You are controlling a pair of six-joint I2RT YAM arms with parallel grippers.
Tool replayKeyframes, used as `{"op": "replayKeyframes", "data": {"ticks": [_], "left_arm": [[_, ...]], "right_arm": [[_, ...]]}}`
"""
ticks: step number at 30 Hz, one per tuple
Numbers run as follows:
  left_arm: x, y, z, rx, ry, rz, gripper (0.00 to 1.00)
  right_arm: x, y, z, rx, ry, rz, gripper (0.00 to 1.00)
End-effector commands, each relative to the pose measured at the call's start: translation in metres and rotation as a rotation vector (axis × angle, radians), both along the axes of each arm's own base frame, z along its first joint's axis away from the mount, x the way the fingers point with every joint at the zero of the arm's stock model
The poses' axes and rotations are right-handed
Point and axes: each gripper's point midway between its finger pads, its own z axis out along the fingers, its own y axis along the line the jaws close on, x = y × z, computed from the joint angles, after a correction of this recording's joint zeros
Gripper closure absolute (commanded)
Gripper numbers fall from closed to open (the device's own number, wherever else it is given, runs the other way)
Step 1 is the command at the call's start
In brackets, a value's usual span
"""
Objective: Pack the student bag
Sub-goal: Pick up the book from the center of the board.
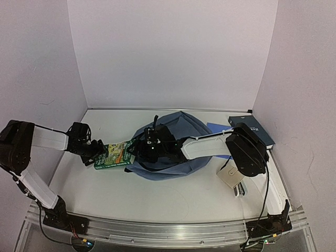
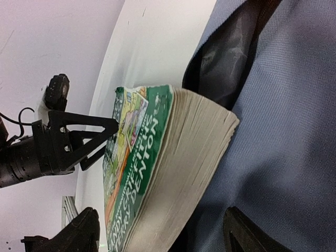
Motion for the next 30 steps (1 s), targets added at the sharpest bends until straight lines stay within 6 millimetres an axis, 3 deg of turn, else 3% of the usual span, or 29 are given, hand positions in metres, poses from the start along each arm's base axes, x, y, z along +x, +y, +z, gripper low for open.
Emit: {"op": "replayKeyframes", "data": {"ticks": [1,11,15,18,19,21,25,28,30], "left_arm": [[0.015,-0.011,0.008,-0.025,-0.058,-0.074,0.19],[0.01,-0.034,0.014,-0.15,-0.097,-0.157,0.32],[0.007,-0.037,0.031,-0.175,-0.129,-0.164,0.32],[0.004,-0.04,0.056,-0.206,-0.176,-0.173,0.28],[0.001,-0.04,0.067,-0.214,-0.192,-0.174,0.24],[-0.002,-0.041,0.088,-0.224,-0.223,-0.178,0.18],[-0.015,-0.048,0.142,-0.262,-0.336,-0.25,0.07],[-0.026,-0.059,0.18,-0.308,-0.423,-0.334,0.02],[-0.035,-0.069,0.2,-0.341,-0.462,-0.396,0.0]], "right_arm": [[0.011,0.013,0.01,0.043,-0.019,0.032,0.24],[0.015,0.032,0.031,0.105,-0.046,0.08,0.49],[0.019,0.029,0.061,0.132,-0.095,0.066,0.75],[0.022,0.021,0.092,0.16,-0.13,0.056,0.95],[0.023,0.015,0.109,0.172,-0.151,0.044,0.99],[0.027,-0.005,0.143,0.186,-0.206,0.012,1.0],[0.031,-0.058,0.201,0.184,-0.316,-0.059,1.0],[0.027,-0.1,0.238,0.192,-0.375,-0.092,1.0],[0.023,-0.123,0.249,0.187,-0.388,-0.109,1.0]]}}
